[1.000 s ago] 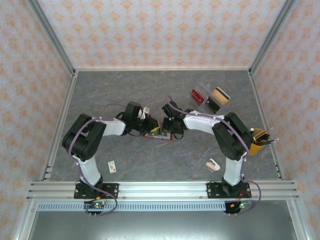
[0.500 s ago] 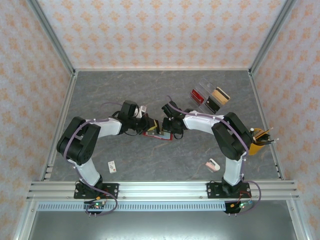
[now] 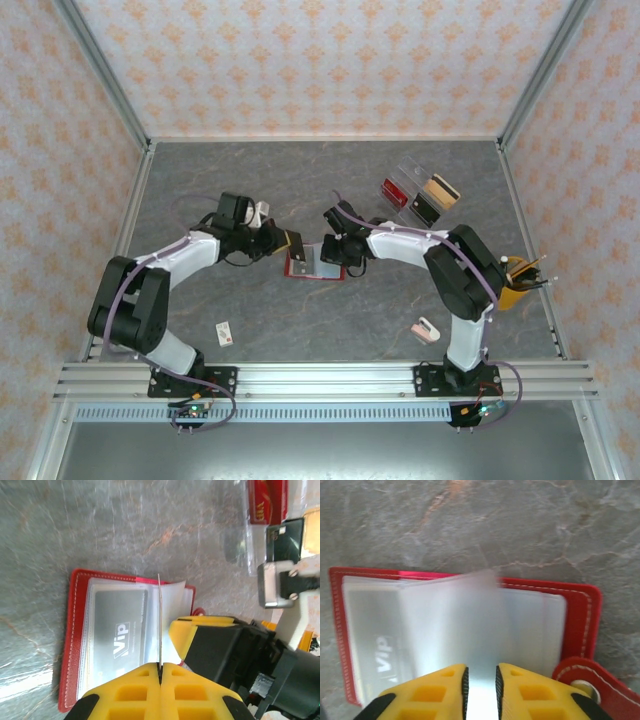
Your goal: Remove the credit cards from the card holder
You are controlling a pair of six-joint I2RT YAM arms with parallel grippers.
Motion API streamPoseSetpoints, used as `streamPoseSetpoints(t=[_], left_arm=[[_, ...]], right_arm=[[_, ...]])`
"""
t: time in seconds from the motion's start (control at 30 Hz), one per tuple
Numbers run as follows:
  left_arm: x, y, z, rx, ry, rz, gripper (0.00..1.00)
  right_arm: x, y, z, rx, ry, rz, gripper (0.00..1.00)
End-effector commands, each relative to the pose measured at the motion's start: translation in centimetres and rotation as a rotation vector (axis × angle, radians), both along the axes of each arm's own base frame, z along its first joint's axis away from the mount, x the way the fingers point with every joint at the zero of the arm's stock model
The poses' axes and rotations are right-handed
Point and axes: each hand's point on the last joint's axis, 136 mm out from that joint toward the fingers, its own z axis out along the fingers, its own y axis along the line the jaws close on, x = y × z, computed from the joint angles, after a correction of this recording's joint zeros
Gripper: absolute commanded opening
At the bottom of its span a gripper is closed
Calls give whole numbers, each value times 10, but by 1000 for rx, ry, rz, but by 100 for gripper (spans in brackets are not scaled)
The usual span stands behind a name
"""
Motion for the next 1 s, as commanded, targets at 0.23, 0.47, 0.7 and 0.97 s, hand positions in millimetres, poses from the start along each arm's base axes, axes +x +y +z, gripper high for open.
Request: streamPoseSetpoints(t=[0.23, 0.47, 0.7, 0.97], left_arm=[[14, -1, 80, -91, -163, 25, 0], [17, -10, 126, -227, -212, 33, 0], [20, -13, 143, -295, -213, 35, 0], [20, -11, 139, -301, -203, 41, 0]], right_arm=[[12, 42, 130, 465, -168, 180, 50], [21, 46, 174, 715, -195, 210, 72], [25, 59, 212, 864, -221, 258, 72], [26, 56, 215, 882, -208, 250, 50]])
